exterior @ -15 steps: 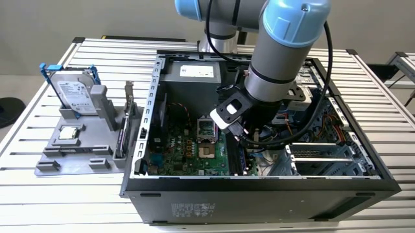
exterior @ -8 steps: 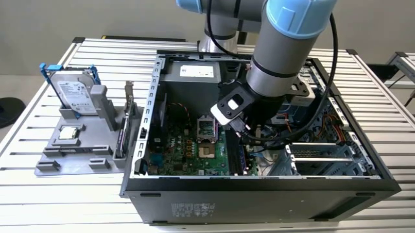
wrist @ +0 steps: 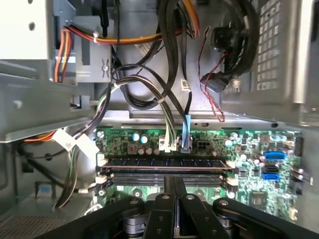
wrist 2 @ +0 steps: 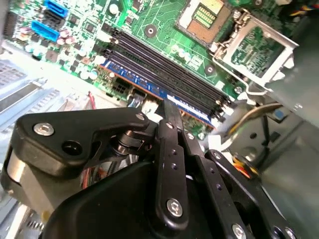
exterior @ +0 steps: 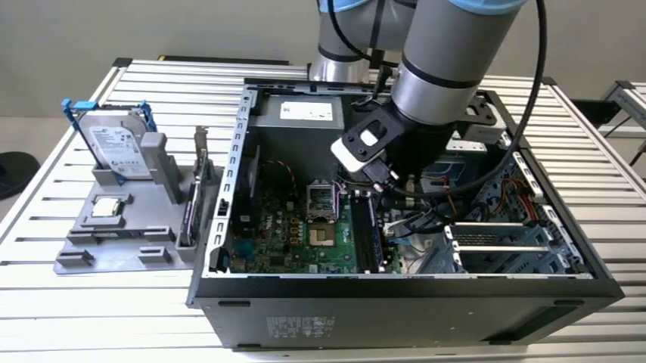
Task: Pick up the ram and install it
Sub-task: 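Press down the ram until it locks into place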
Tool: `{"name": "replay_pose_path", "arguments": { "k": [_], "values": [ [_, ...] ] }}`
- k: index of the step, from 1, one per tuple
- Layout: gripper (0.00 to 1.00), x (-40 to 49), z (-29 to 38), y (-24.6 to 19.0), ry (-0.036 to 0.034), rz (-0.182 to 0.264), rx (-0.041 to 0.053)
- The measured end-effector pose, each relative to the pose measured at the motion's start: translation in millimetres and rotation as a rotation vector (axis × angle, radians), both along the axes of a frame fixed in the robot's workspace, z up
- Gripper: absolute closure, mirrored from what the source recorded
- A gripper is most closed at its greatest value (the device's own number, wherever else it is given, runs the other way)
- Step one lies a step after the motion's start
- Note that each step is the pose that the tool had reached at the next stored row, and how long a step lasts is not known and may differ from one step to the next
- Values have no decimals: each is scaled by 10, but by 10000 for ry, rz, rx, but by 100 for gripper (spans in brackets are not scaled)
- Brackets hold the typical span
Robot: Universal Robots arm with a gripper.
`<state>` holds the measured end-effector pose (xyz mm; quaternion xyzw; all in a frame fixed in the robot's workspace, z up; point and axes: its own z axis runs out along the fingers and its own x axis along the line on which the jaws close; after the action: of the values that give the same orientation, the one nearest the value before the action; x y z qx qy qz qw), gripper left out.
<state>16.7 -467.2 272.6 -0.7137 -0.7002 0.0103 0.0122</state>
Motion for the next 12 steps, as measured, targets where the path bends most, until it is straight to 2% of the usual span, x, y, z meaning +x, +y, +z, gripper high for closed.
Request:
{"name": "replay_pose_path", "arguments": {
  "k": [7,12],
  "values": [
    [100,0,284,0,0,0,0],
    [100,0,414,0,0,0,0]
  ]
}}
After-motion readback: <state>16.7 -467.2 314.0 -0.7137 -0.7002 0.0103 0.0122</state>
